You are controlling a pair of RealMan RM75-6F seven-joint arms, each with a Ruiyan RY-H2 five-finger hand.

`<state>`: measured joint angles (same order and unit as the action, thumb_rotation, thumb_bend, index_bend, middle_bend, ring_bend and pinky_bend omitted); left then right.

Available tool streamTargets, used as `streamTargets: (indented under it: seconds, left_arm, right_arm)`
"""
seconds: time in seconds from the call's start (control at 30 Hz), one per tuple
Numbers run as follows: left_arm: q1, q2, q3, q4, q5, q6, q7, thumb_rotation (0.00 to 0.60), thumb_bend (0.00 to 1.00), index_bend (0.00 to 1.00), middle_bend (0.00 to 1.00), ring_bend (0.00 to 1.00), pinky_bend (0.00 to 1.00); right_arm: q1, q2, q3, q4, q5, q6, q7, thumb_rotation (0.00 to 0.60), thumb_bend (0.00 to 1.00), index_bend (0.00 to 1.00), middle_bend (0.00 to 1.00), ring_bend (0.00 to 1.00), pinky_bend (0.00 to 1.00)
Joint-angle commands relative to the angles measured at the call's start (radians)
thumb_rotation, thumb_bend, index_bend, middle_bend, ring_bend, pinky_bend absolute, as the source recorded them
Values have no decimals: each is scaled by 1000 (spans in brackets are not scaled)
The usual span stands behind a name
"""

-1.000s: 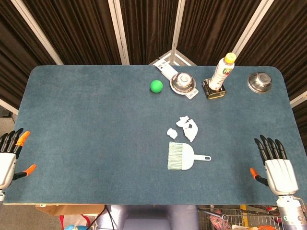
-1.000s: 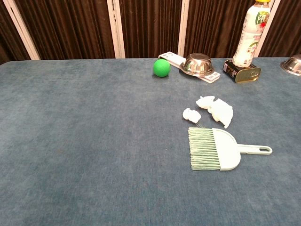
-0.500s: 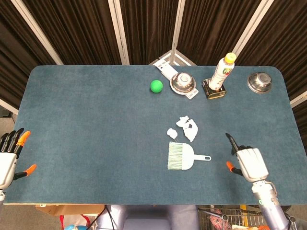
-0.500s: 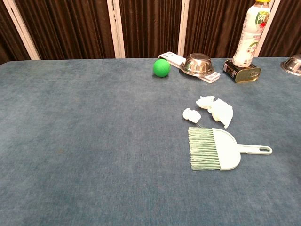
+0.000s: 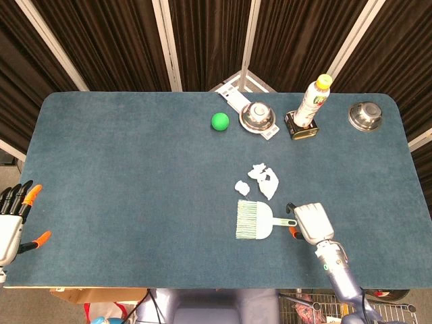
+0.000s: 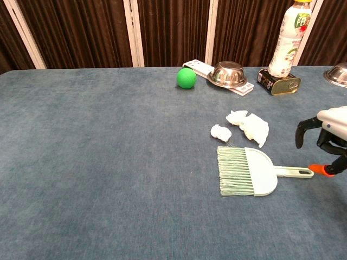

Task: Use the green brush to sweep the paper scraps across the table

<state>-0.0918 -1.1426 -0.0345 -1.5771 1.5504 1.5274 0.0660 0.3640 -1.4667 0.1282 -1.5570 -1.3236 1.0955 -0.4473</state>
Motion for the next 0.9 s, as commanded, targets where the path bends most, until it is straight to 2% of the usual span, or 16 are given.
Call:
streamTargets:
  seconds: [0.03,0.9]
  left_arm:
    - [-1,0,1,-1,0,-2,-1,600,0,0,0,0,0]
    - [-2,3,0,-6,-5,-6,-5,600,0,0,0,0,0]
  right_arm:
    - [10,-27,8,18,29,-8,-8,600,282,457,932,953,876]
    - [53,-126,0,105,133,-39,-60,600,282,481,933,953,877]
